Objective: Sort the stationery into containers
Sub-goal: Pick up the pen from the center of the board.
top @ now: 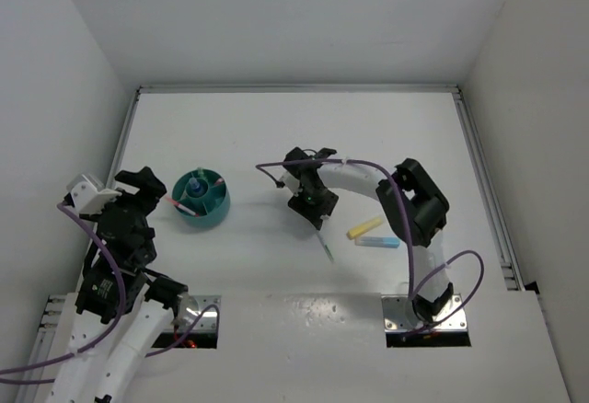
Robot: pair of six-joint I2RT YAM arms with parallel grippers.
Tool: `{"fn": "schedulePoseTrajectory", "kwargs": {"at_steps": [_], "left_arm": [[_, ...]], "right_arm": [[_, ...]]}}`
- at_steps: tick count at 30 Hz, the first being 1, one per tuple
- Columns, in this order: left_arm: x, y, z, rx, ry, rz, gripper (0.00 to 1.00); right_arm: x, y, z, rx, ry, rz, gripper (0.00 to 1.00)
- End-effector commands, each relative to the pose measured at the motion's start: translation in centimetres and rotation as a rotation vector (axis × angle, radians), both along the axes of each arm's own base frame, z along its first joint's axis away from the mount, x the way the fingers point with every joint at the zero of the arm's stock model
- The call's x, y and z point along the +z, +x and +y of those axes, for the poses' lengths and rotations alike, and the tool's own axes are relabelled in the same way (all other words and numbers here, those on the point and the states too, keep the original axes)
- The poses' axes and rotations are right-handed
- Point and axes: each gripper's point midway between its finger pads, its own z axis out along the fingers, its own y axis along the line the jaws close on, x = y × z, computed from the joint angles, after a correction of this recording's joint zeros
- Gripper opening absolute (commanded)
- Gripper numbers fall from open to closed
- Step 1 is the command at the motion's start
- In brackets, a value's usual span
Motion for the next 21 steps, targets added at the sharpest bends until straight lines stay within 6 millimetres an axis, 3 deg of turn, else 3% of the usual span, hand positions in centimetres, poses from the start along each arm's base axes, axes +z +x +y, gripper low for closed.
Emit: {"fn": "schedulePoseTrajectory", "kwargs": {"at_steps": [1,10,17,21], "left_arm": [[0.5,0.4,-0.2,-0.009,0.004,-0.013,0.81],[0.7,0.5,-0.2,-0.009,0.009,-0.017,0.81],[0.7,0.5,-0.3,-0.018,0.009,-0.017,0.81],[0.7,0.5,-0.3,-0.018,0.009,-0.017,0.81]], "right_arm": [[1.2,-1.1,0.6,-0.071,0.024,0.043,0.53],[0.2,-2.2,1.1,-0.121,0.066,0.136,0.53],[1.1,-2.3,2.1,-0.124,0.113,0.154,0.53],[-0.4,-3.1,1.9,-0.127,0.087,0.209,0.53]]}}
